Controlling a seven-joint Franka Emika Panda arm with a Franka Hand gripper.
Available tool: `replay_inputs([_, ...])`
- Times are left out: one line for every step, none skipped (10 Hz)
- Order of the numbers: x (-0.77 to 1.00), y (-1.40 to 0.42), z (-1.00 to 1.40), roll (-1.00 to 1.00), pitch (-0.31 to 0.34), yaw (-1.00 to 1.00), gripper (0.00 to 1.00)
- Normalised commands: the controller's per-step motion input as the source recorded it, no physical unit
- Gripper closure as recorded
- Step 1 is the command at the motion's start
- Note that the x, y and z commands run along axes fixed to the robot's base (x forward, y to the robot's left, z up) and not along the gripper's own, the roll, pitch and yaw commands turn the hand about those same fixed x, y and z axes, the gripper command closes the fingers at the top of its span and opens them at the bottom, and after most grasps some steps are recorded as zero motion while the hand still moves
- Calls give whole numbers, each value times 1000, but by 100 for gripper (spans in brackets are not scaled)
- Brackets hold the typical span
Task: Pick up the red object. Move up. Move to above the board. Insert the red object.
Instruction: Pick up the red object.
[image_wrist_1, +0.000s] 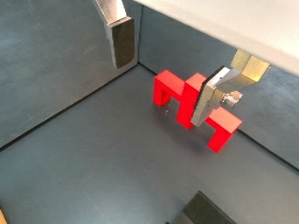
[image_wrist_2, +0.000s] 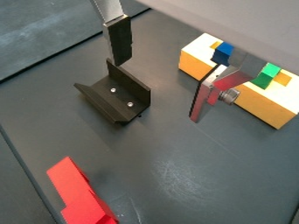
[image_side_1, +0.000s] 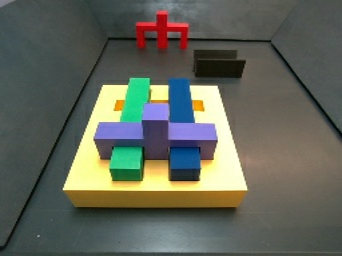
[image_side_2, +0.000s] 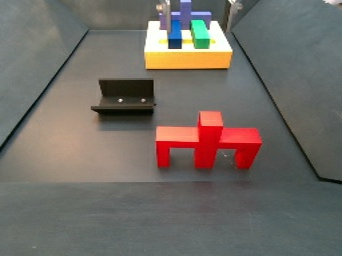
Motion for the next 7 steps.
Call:
replay_inputs([0,0,-17,0,0,0,0])
replay_inputs([0,406,-197,0,0,-14,0])
replay_inputs([0,826,-306,-41,0,-86,0])
replay_inputs([0,883,-346,-89,-13,-54,0])
replay_inputs([0,826,-320,-144,-51,-60,0])
replay_inputs([0,720,-323,-90,-69,-89,0])
replay_inputs([-11,691,-403,-67,-101,-89,0])
